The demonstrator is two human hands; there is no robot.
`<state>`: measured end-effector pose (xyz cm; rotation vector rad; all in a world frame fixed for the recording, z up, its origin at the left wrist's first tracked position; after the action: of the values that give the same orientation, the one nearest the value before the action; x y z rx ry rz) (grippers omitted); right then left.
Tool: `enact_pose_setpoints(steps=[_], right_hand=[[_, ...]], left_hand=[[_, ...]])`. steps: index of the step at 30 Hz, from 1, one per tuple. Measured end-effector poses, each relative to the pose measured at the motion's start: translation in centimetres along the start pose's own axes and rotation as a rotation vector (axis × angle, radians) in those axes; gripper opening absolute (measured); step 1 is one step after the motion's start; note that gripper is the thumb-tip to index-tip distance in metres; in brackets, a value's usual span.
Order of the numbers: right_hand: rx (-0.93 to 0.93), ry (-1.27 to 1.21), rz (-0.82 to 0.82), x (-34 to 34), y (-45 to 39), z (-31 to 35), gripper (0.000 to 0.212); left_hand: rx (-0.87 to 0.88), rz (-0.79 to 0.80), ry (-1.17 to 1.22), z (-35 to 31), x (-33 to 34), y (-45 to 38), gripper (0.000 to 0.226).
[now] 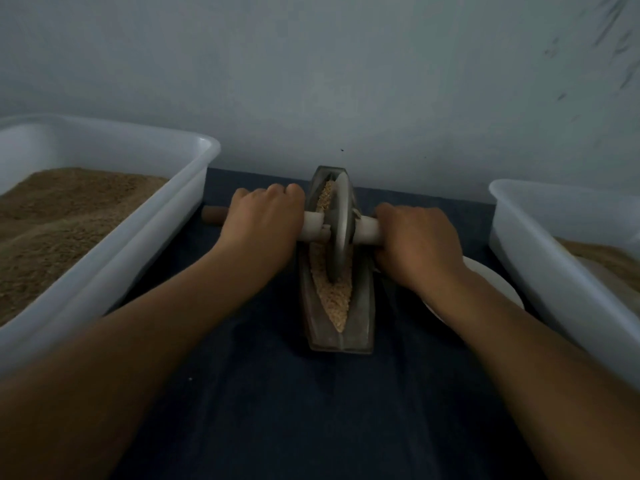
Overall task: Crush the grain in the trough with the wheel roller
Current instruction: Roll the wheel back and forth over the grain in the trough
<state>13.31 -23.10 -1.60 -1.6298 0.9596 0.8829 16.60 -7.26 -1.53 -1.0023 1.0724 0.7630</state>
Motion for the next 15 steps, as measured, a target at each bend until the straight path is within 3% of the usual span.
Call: enact_pose_setpoints(steps=[4, 10, 15], right_hand=[[0.066, -0.029, 0.072, 2.4, -2.9, -1.6, 0.019], [0.109, -0.068, 0.275, 5.2, -7.3, -3.3, 0.03], [0.123, -0.053, 0.269, 5.1, -7.7, -3.4, 0.027]], left_hand=[[0.037, 0.027, -0.018, 0.1, 0.6, -3.4, 0.022], [0.033, 0.201, -0.02, 0.3, 1.6, -7.7, 0.037], [0.026, 0.207, -0.007, 0.8, 2.1, -8.1, 0.037]])
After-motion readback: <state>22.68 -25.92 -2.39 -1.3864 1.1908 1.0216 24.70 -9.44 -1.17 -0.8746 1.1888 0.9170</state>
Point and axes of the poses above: each hand's wrist, its own y-axis away from the middle knuckle, its own x-axis out of the palm, z = x × y, the point moved 9 cm from there along -y, towards the middle knuckle, and after that the axes turned 5 degrees about z, right-handed, at the moved point
